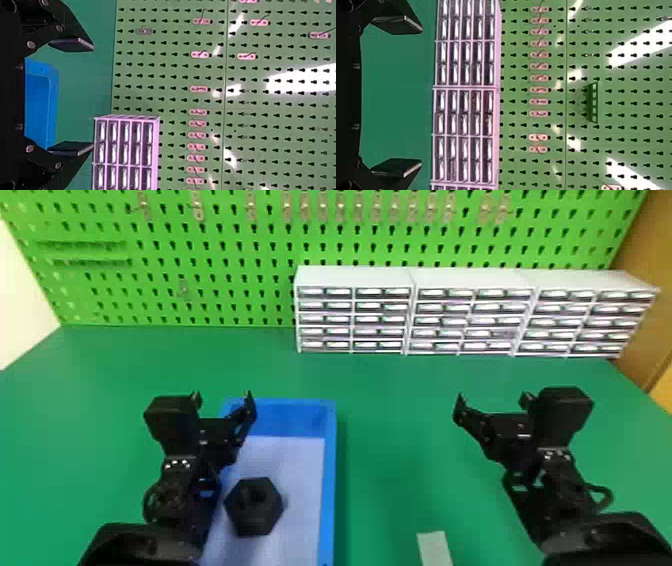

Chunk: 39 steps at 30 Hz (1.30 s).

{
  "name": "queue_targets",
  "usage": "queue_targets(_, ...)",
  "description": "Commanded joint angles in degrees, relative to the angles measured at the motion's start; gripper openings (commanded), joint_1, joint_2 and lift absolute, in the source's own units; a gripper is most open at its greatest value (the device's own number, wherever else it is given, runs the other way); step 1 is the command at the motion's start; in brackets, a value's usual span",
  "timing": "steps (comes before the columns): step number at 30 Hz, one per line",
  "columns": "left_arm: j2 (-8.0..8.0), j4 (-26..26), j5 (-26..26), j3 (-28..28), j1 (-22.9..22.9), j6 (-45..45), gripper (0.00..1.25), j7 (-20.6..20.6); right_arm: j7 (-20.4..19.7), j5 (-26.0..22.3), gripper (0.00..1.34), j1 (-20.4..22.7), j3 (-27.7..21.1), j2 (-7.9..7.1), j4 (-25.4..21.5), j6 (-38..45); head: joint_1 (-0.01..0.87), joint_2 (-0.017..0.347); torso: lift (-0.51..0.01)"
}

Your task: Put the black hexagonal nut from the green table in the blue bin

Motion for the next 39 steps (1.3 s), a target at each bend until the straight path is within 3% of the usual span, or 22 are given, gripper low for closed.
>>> queue_targets(1, 0.0, 0.0, -0.1, -0.3, 0.0, 0.0, 0.87, 0.0, 0.0, 0.0, 1.21, 0.0, -0.1, 0.08, 0.1, 0.1, 0.657, 0.057, -0.095)
queue_targets(39, 0.0, 0.0, -0.1, -0.4, -0.4, 0.0, 0.87, 0.0, 0.0, -0.1, 1.21, 0.3, -0.4, 0.26, 0.0, 0.1, 0.657, 0.057, -0.095)
